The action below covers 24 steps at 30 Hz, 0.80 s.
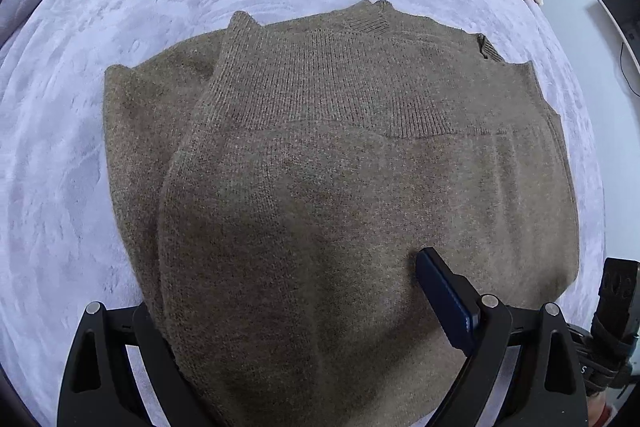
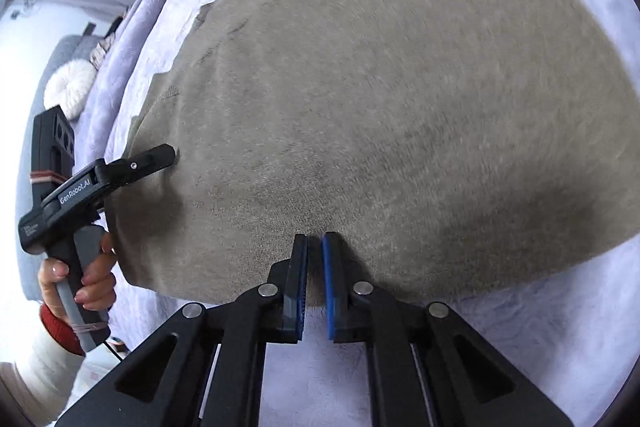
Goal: Fold small clothes
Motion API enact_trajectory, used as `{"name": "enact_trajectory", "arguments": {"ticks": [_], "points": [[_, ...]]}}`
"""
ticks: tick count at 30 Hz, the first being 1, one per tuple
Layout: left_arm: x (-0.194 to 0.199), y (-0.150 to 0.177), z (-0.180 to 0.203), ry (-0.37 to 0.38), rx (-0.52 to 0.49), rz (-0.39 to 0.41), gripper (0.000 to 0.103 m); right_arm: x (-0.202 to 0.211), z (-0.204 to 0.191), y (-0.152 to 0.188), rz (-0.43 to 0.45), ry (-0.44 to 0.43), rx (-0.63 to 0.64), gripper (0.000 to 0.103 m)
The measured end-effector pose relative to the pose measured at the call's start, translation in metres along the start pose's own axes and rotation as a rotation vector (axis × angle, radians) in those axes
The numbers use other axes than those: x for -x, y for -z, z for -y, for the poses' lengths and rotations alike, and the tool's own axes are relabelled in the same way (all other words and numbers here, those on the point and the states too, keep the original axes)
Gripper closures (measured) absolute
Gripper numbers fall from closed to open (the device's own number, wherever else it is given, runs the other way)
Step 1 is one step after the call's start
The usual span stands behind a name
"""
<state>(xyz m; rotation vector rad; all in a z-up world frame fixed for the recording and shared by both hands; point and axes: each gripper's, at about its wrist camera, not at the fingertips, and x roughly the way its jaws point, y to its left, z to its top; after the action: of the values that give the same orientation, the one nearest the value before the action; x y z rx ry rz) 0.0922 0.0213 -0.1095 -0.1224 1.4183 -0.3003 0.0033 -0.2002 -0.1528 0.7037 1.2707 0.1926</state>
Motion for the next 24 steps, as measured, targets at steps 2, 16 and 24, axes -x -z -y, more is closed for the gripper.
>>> {"name": "enact_trajectory", "arguments": {"ticks": [2,16,24], "points": [[-0.001,-0.001,0.002,-0.017,0.000,-0.003,0.014,-0.001,0.005,-0.001,0.006,-0.027,-0.018,0.097],[0.037,-0.009,-0.012,0.067,0.061,0.057,0.080,-0.006,0.012,0.005,0.019,-0.087,-0.017,0.097],[0.085,-0.031,0.056,0.173,-0.030,0.149,0.080,-0.004,0.031,0.011,0.036,-0.169,-0.069,0.097]]}}
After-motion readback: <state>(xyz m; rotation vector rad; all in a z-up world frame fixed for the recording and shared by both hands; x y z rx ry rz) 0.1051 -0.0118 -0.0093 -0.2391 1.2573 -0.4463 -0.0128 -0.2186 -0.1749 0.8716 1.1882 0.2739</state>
